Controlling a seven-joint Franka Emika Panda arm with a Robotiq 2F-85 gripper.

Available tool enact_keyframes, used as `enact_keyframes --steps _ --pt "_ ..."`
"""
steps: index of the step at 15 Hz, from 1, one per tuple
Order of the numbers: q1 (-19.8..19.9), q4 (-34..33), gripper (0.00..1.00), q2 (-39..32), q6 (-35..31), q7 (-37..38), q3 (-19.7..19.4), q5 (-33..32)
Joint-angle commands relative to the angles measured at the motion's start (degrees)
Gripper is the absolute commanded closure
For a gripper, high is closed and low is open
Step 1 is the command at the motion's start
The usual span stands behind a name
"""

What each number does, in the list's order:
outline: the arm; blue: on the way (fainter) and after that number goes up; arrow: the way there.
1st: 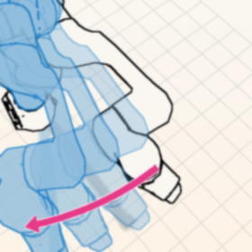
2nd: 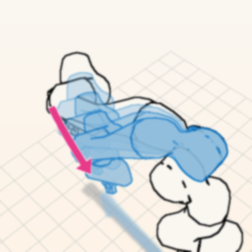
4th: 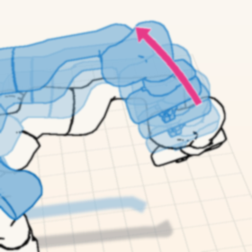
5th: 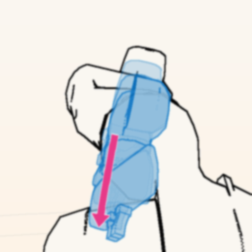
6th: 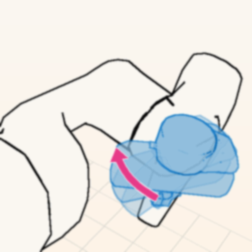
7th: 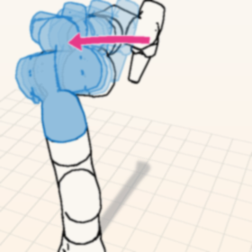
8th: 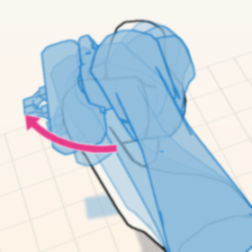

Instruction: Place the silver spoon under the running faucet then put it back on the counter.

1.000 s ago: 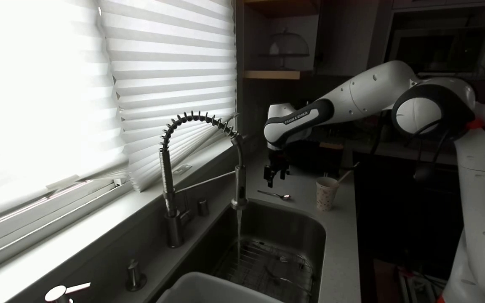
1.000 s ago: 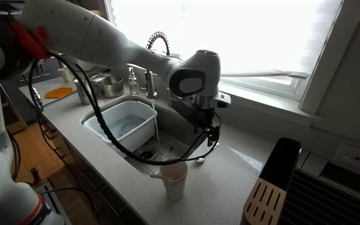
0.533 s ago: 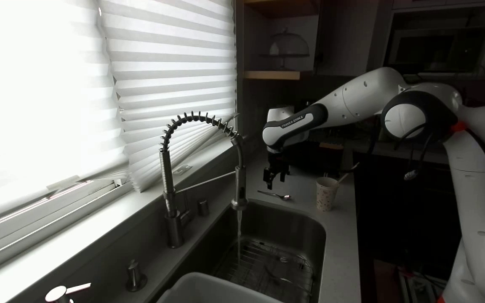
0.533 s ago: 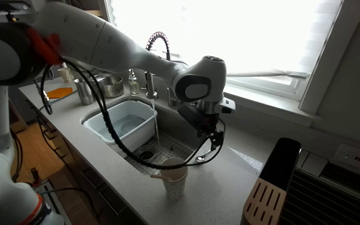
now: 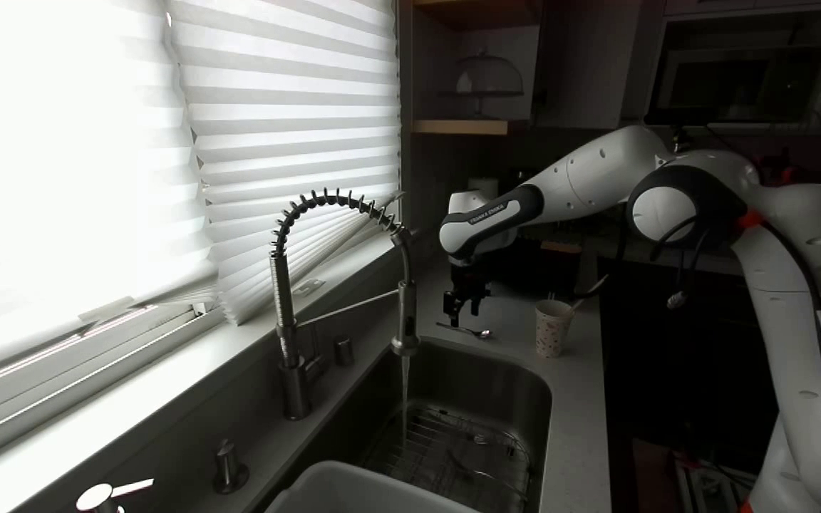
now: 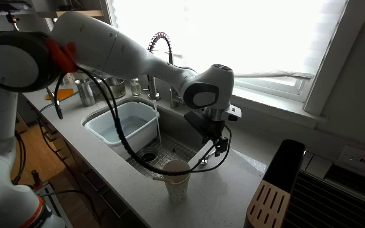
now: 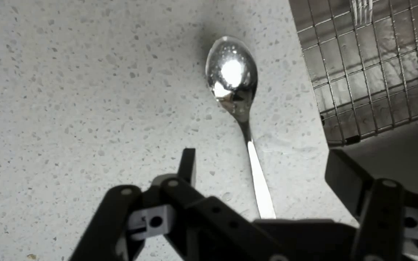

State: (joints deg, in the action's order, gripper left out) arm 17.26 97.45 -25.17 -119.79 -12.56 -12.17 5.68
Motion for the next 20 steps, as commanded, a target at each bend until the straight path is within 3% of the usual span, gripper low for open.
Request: enact_keyframes --steps 1,3,6,8,10,12,13,14,15,17,20 --pt "1.6 -2.5 0.09 -2.3 1.4 -0.6 1.4 0.8" --pt "1.7 -3.1 0.09 -2.9 1.6 -0.5 1.6 0.8" --pt "1.9 -3.8 0.20 -3.7 1.7 -0.4 1.9 0.8" --pt "1.9 -4.1 0.40 -4.1 1.8 -0.4 2.0 0.7" --pt "2.0 -4.6 0.45 -4.6 2.0 -0.4 2.0 0.6" --pt "2.1 -5.0 0.61 -4.9 2.2 -0.3 2.0 0.5" --pt "2.1 -5.1 0.63 -5.0 2.4 -0.3 2.0 0.3" --pt "2.2 -5.2 0.61 -5.1 2.4 -0.2 2.0 0.3" --pt "2.2 -5.4 0.43 -5.2 2.5 0.0 1.9 0.3" --pt "2.3 -5.7 0.31 -5.5 2.8 0.1 2.0 0.4" --pt "2.5 -6.3 0.66 -5.8 3.0 0.2 2.1 0.8"
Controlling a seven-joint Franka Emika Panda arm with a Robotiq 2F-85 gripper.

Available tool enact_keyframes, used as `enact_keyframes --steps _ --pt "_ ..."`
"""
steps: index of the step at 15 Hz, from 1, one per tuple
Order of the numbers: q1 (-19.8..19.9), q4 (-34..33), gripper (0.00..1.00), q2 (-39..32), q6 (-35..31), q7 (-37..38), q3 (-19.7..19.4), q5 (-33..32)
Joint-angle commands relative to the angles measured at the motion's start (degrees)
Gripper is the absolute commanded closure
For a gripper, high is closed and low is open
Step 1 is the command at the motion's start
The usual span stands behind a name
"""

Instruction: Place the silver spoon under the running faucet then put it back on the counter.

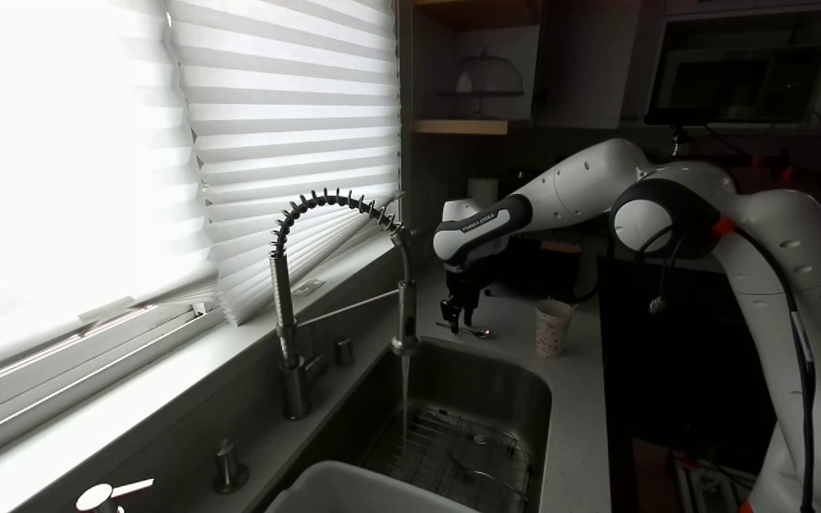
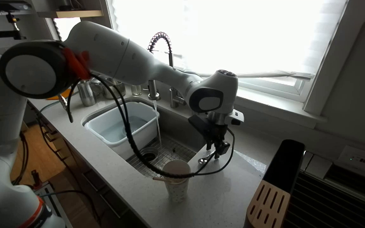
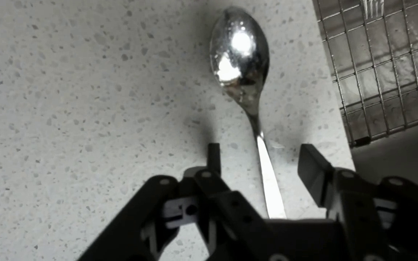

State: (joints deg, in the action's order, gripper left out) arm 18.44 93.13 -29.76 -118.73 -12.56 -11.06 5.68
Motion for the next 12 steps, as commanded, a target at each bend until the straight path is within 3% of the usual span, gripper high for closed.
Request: enact_keyframes --steps 1,5,12 --pt "1.3 -2.0 0.68 -1.3 1.8 0.3 0.9 0.6" --pt "1.5 -2.2 0.99 -1.3 2.1 0.9 1.0 1.0" --pt "1.4 -2.1 0.98 -0.5 2.4 4.2 0.4 1.0"
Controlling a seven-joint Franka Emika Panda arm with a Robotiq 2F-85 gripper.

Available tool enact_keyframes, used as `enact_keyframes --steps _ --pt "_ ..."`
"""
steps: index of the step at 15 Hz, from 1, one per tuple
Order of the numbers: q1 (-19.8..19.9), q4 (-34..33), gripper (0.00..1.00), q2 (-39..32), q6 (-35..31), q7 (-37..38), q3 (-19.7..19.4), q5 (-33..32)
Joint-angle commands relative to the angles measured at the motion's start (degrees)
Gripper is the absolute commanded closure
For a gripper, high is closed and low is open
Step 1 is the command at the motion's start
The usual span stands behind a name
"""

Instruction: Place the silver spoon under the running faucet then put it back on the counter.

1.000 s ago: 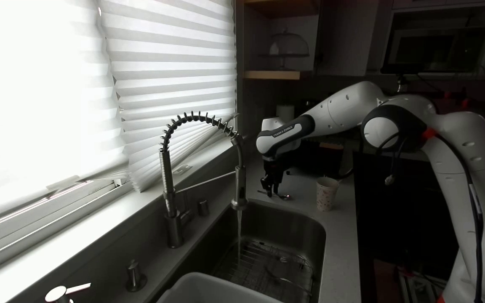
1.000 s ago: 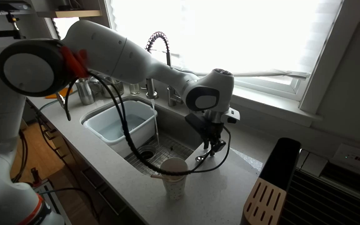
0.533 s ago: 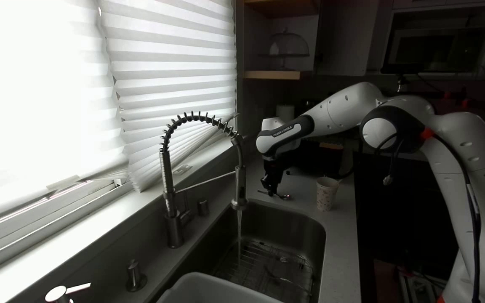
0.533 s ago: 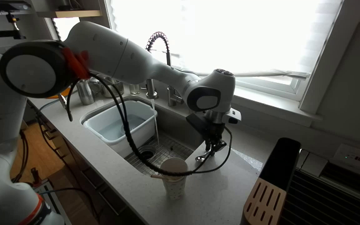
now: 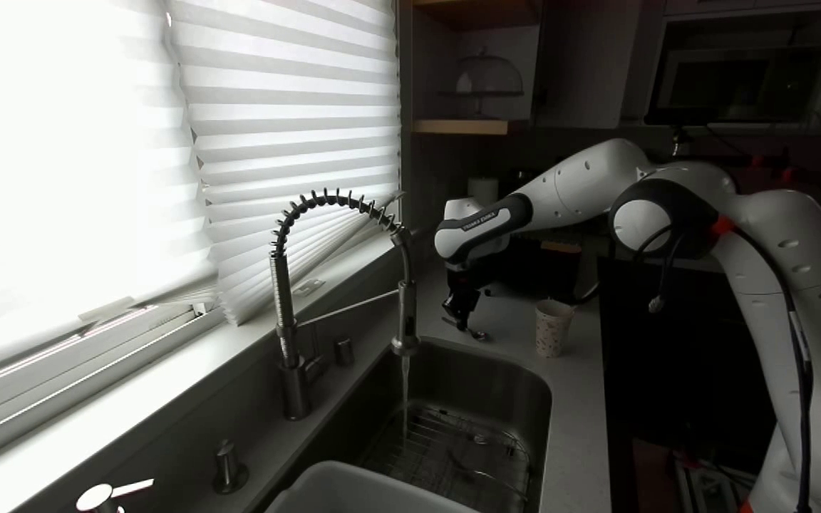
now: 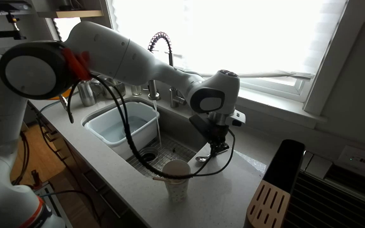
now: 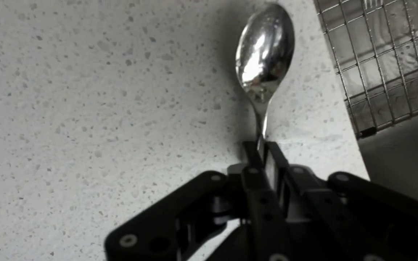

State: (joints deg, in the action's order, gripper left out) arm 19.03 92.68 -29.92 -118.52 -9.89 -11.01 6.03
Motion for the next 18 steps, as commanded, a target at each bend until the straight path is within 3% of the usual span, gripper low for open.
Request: enact_keyframes --steps 1,11,18 --pt "0.7 -1.7 0.98 0.0 2.3 2.1 0.2 0.4" --pt "-0.9 -4.5 0.98 3.5 6.3 6.3 0.9 0.8" --pt "-4.0 -5.0 0.98 5.2 4.8 12.8 2.1 1.8"
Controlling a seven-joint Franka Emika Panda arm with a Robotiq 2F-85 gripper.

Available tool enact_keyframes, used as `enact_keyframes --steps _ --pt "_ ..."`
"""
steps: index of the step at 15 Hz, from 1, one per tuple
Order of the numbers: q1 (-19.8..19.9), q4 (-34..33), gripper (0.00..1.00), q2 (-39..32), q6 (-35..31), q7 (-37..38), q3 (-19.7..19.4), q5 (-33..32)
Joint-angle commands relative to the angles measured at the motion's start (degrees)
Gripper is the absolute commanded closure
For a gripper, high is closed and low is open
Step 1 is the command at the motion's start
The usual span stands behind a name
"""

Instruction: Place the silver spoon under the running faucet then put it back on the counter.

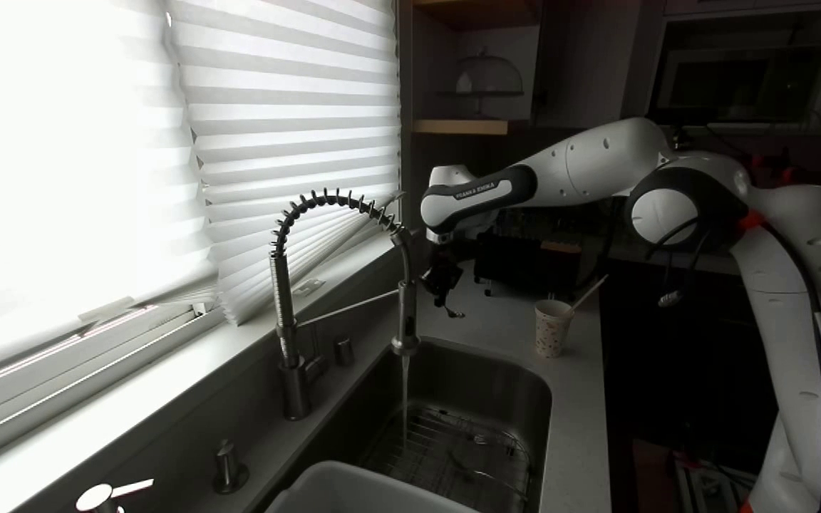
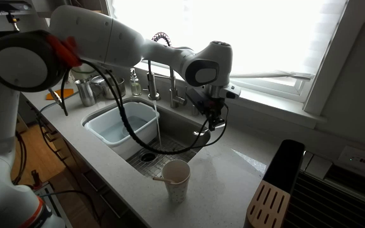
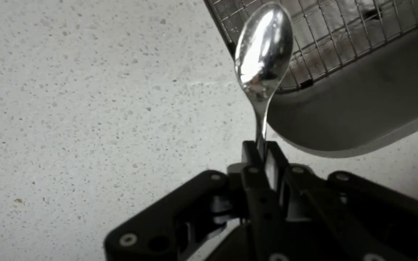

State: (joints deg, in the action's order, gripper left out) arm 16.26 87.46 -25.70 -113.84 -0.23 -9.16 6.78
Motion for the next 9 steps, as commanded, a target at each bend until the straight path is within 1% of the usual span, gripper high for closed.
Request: enact_keyframes --steps 1,5,9 --pt "-1.7 0.3 0.98 1.3 0.1 4.1 0.4 1.1" --pt "-3.3 1.2 0.98 2.9 0.3 6.0 2.0 4.1" --pt "-5.0 3.1 0.98 3.9 -1.2 7.6 3.7 7.4"
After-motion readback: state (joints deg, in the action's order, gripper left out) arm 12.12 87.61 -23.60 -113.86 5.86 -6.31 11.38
